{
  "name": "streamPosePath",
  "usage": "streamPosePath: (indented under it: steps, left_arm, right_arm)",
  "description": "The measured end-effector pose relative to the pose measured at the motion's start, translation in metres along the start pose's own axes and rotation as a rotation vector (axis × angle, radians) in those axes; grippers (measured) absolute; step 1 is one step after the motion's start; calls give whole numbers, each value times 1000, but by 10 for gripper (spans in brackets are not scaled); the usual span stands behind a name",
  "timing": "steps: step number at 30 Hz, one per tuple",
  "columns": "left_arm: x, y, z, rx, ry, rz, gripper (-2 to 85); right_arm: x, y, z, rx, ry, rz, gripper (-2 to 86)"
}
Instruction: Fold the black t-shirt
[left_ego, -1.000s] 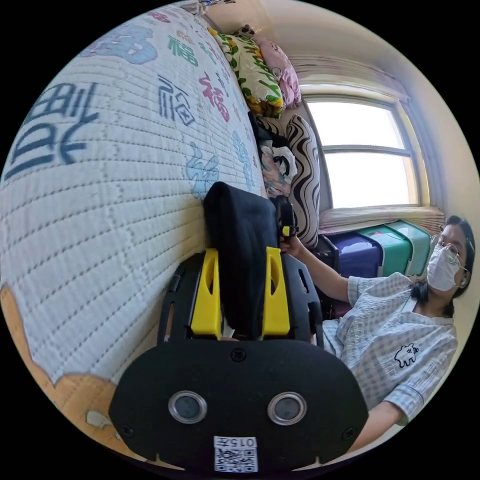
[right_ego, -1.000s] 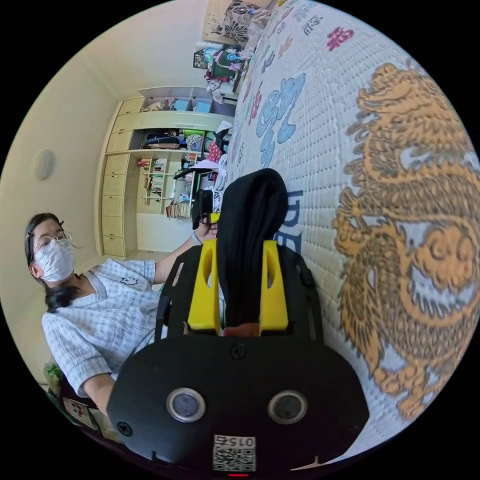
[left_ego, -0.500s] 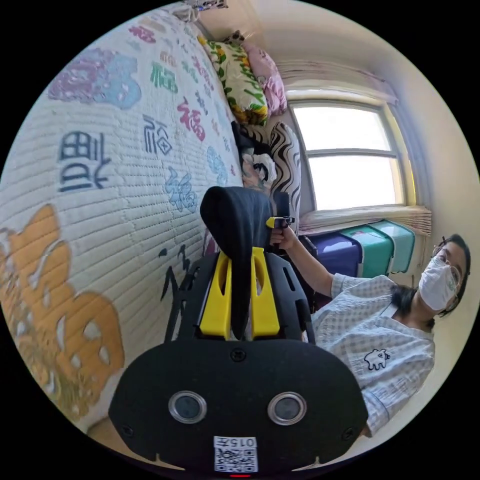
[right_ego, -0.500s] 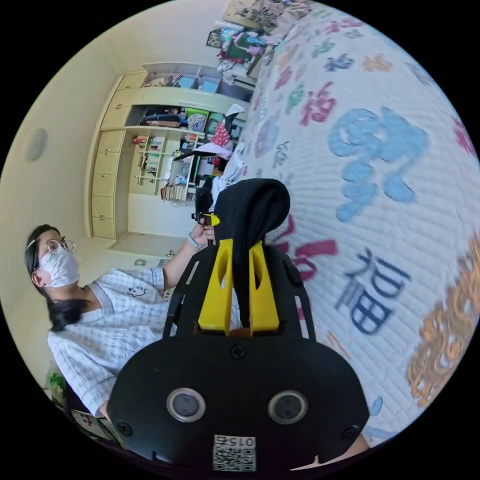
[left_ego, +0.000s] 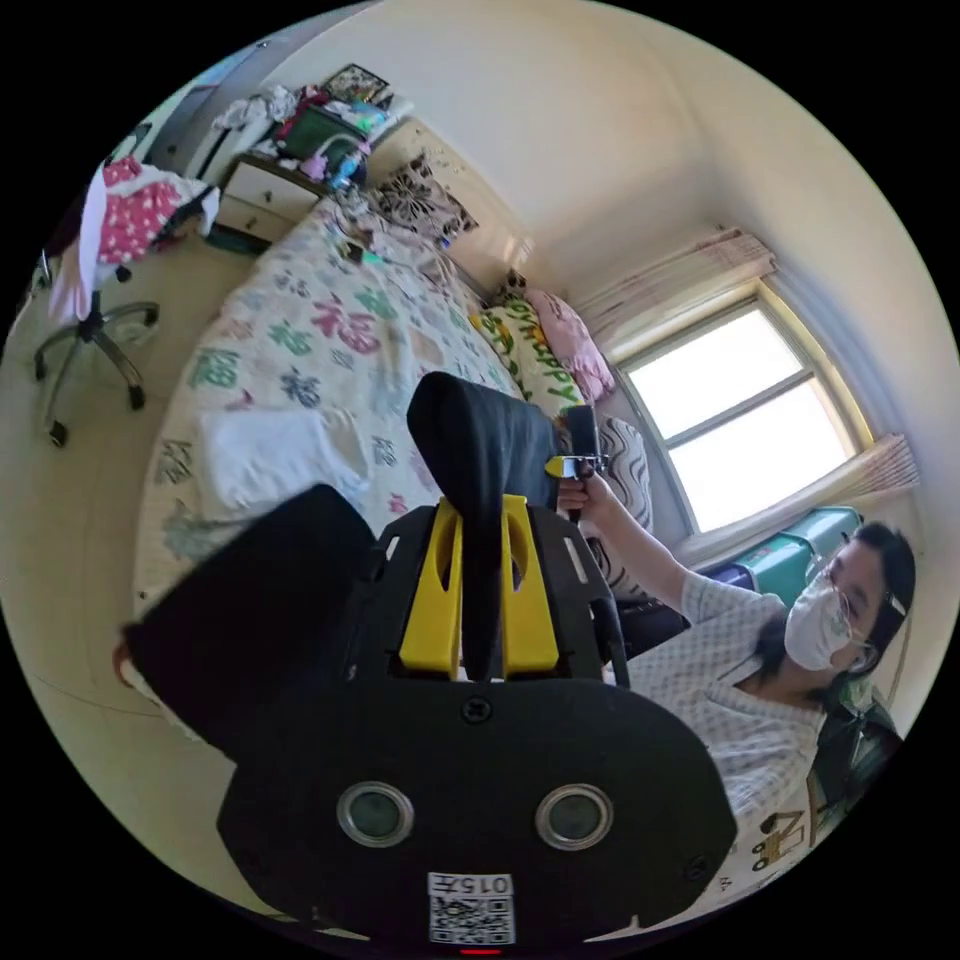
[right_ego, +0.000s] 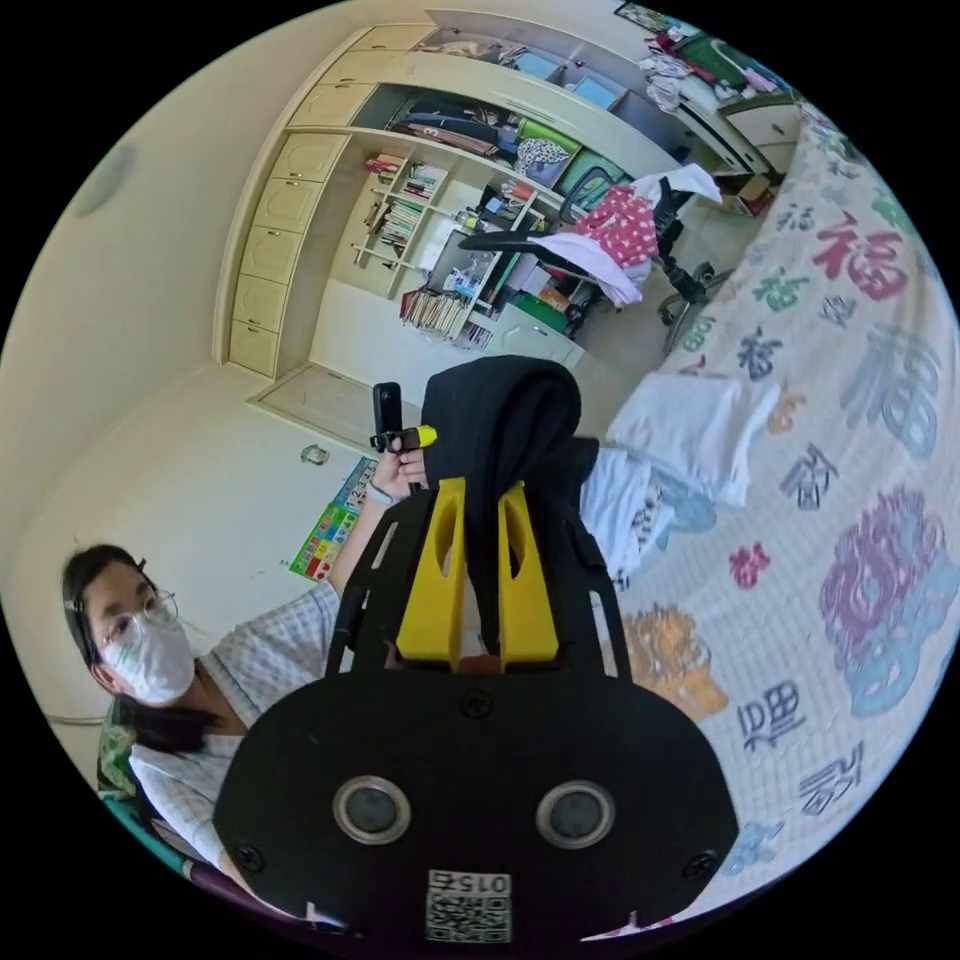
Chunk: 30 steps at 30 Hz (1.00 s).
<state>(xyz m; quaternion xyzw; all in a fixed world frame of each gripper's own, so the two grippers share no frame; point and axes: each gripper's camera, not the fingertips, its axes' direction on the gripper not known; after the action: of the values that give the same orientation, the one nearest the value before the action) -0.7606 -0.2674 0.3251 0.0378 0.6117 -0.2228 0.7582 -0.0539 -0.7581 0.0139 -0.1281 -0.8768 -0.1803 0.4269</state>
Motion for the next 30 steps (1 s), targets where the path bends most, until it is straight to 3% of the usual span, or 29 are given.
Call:
streamPosePath:
  steps: [9, 13, 17, 20, 25, 30]
  left_arm:
    - [-80, -55, 7, 49, -187, -158, 60]
    - [-130, -36, 59, -39, -210, -318, 61]
    - [-141, -10, 94, -173, -372, -361, 62]
    - [-121, -5, 92, -197, -418, -322, 63]
    - [-22, 14, 56, -141, -678, -79, 68]
    - [92, 116, 21, 5, -655, 156, 93]
  right_arm:
    - [88, -123, 93, 15, 212, 133, 58]
    - [162, -124, 136, -26, 313, 300, 58]
    - [211, -100, 170, -42, 398, 417, 61]
    - [217, -87, 175, 9, 356, 432, 72]
    - [183, -60, 168, 39, 423, 344, 105]
    - [114, 10, 188, 17, 130, 73, 105]
